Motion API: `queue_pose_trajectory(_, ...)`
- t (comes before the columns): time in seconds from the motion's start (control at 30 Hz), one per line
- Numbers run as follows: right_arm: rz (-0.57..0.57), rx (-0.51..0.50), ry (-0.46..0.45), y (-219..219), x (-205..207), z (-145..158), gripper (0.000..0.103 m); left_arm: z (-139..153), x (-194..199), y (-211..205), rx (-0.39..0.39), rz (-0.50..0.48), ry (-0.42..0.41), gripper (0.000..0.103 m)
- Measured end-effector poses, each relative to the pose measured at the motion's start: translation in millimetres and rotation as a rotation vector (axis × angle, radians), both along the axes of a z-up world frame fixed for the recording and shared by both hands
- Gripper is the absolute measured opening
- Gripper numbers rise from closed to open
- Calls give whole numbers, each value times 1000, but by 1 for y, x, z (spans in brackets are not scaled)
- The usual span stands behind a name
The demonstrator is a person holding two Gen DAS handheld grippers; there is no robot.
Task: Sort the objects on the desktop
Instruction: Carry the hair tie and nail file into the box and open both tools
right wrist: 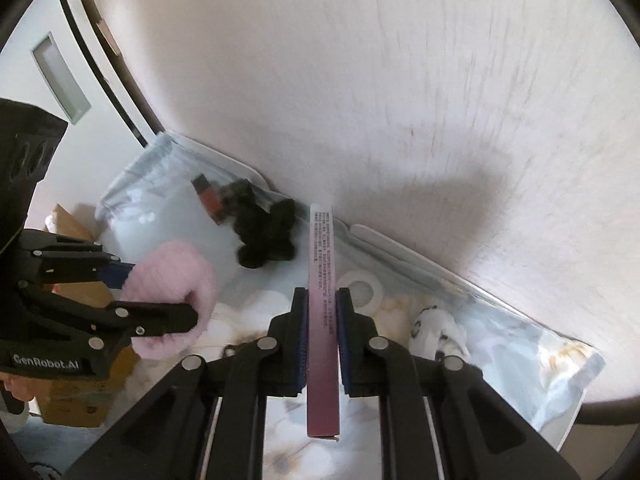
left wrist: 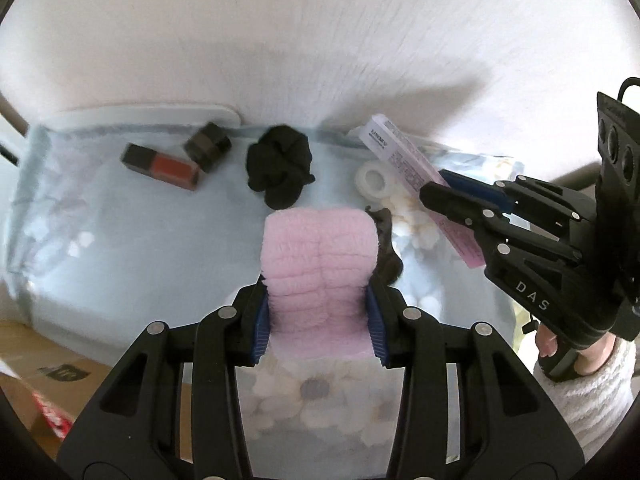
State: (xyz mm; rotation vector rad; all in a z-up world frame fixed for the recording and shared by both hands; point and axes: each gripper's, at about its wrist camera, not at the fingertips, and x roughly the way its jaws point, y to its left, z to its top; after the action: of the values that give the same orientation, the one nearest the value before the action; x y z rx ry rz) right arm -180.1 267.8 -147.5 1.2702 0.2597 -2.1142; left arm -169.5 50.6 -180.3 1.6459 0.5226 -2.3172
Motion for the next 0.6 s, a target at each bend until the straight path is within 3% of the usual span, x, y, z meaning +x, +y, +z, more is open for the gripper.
queue_pose_trajectory(0.07,-1,-6,5,-1,8,13,12,12,2,18,-9,-22,16,37)
queue_pose_trajectory(0.13,1,-3,18,-5,20,31,12,33,13,10,-39,-45,39,37)
queue_pose_trajectory(0.27,28,-1,46,-21,46,66,13,75,49,18,-116,-98,85,37)
queue_pose_trajectory(0.47,116,19,69,-67,91,108,12,119,101,7,-212,-101,123,37)
queue_pose_trajectory(0.6,190,1,76,-109,122,125,12,124,131,-17,-216,-73,135,37)
